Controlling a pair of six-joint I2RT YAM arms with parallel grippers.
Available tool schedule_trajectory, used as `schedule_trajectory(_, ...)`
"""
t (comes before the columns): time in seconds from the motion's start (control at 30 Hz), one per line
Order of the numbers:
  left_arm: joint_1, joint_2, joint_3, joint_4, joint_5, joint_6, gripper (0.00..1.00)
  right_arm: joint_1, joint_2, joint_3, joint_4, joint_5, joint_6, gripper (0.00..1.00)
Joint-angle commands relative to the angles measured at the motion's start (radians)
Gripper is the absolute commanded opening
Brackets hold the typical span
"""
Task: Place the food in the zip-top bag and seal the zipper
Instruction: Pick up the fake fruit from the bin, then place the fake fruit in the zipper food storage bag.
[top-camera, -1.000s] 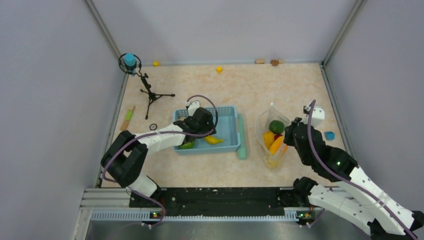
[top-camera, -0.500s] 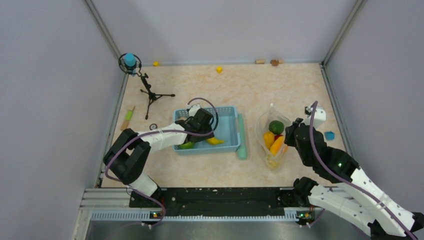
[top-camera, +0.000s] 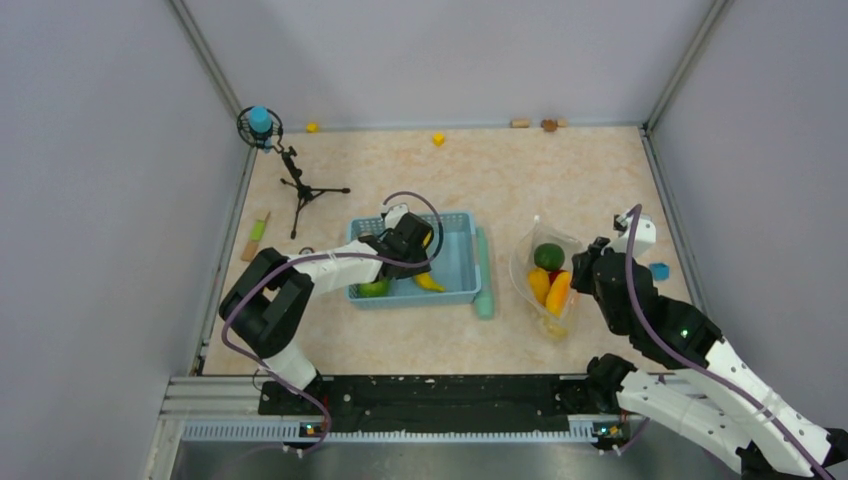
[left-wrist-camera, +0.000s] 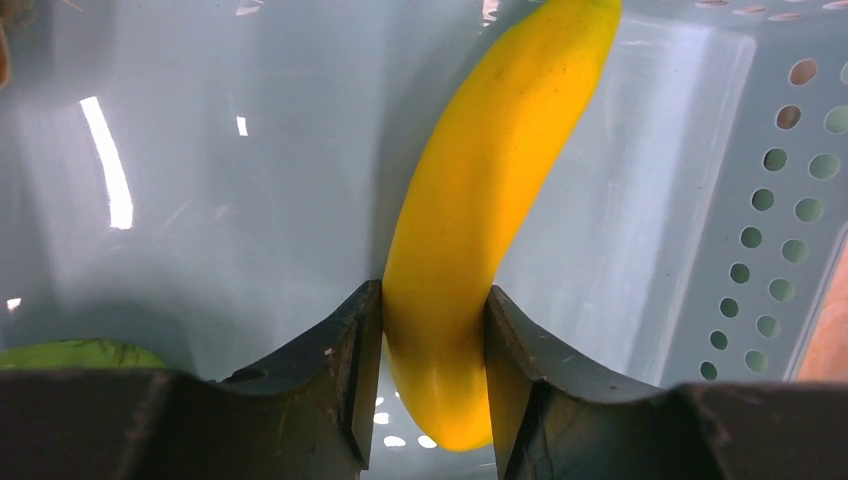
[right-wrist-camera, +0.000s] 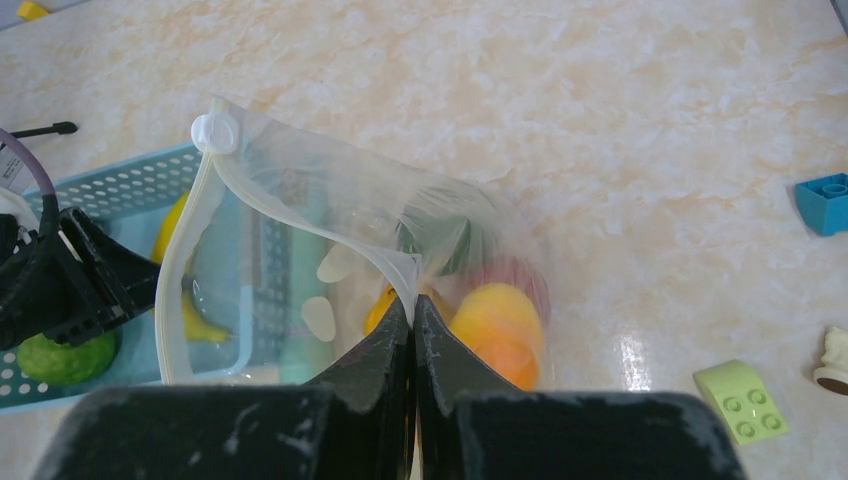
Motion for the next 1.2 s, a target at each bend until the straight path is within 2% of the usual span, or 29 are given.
schedule_trajectory(0.0, 0.001, -0.055, 0.049, 0.018, -0.047, 0.041, 0.19, -0.002, -0.011, -0.005, 0.027, 0.001, 0.004, 0.02)
schedule_trajectory(0.13, 0.001, -0.153, 0.044, 0.033, -0.088, 0.067, 0.12, -0.002, -0.011, -0.005, 0.028, 0.002, 0.005, 0.02)
schedule_trajectory(0.17, 0.001, -0.184, 0.038, 0.050, -0.092, 0.075, 0.08, -0.003, -0.009, -0.005, 0.027, 0.002, 0.004, 0.02)
schedule_trajectory(0.2, 0.001, -0.215, 0.030, 0.069, -0.087, 0.081, 0.00, -0.003, -0.009, -0.004, 0.027, 0.002, 0.005, 0.02)
schedule_trajectory(0.3, -0.002, -0.321, -0.026, 0.195, -0.017, 0.090, 0.00, -0.001, -0.008, -0.003, 0.027, 0.006, 0.004, 0.02)
schedule_trajectory(0.43, -0.026, -0.433, -0.118, 0.460, 0.097, 0.130, 0.00, -0.003, -0.009, -0.002, 0.027, -0.003, 0.006, 0.02)
schedule_trajectory(0.53, -0.073, -0.476, -0.106, 0.503, 0.087, 0.182, 0.00, -0.003, -0.009, -0.002, 0.027, -0.003, 0.004, 0.02)
schedule_trajectory(0.8, -0.273, -0.448, 0.011, 0.536, 0.004, 0.342, 0.00, -0.003, -0.012, -0.003, 0.035, -0.014, 0.002, 0.02)
schedule_trajectory(1.17, -0.391, -0.320, 0.153, 0.540, -0.024, 0.386, 0.00, -0.003, -0.008, -0.007, 0.047, -0.032, -0.005, 0.02)
